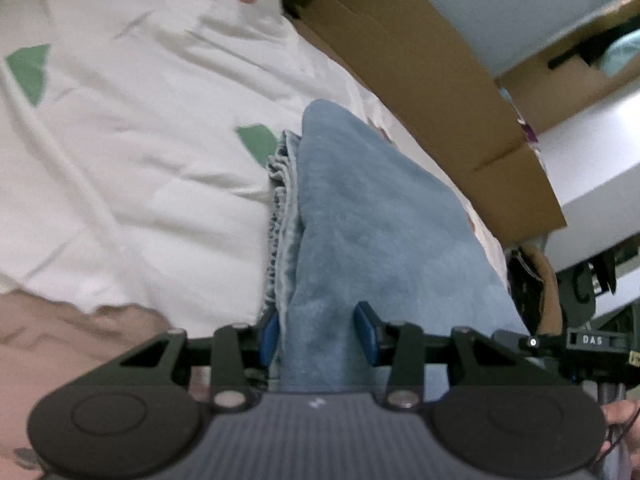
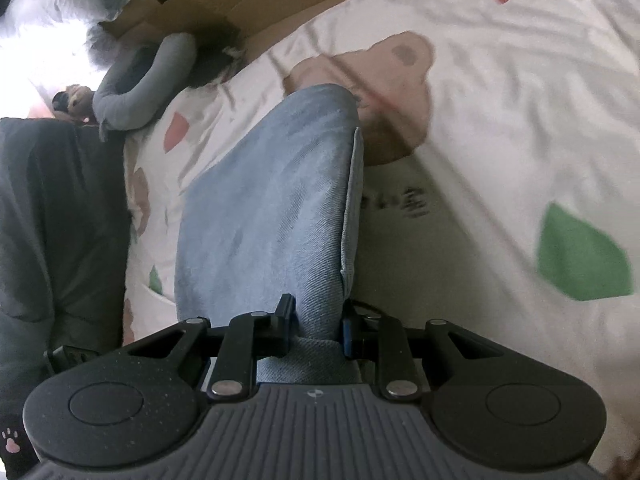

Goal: Fold clothes
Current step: 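Pinch the jeans stack with the left gripper while the right gripper grips its folded edge, then squeeze the folded jeans stack firmly between both grippers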

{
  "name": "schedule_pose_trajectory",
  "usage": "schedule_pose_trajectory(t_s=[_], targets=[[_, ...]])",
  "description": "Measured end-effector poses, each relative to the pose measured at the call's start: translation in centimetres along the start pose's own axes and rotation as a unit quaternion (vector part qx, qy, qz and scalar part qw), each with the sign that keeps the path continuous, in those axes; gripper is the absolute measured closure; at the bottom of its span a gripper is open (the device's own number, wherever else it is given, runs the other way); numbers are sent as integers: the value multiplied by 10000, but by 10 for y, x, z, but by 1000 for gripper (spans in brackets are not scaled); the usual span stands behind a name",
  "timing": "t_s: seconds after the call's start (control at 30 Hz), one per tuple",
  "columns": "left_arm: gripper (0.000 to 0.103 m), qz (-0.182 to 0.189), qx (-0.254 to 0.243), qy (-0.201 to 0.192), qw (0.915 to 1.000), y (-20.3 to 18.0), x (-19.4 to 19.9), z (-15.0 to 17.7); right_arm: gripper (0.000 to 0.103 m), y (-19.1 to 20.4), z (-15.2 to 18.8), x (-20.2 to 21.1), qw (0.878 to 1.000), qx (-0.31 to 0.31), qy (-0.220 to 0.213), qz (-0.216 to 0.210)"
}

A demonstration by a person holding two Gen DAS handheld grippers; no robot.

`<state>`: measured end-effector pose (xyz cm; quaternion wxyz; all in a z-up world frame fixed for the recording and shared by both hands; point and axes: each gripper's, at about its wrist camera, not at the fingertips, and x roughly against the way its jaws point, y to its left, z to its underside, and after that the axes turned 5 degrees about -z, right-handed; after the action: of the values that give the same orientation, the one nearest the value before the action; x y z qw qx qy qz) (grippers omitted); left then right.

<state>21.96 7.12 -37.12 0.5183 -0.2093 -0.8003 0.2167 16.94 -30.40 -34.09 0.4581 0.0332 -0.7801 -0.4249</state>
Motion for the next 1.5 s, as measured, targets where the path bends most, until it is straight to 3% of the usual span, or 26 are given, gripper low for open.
schedule_pose_trajectory(t_s=[0.4,0.57,0.7,1.07,1.5], targets=[[58,110,-328,175,9992,-20,-11,5,80,-32,3,27,9993,-176,-36,342],[39,-30,-419,106,9991,-13,4,3,79,-45,6,20,9989,-246,23,403],[27,79,-238,278,9993,-2,-5,0,74,-56,8,12,9985,-276,87,461],[26,521,-60,647,9965,0,-35,-11,64,-79,-6,14,9987,-483,-54,144],[24,930,56,1013,9905,14,-49,-18,54,-87,-17,-11,9987,-457,0,-205]])
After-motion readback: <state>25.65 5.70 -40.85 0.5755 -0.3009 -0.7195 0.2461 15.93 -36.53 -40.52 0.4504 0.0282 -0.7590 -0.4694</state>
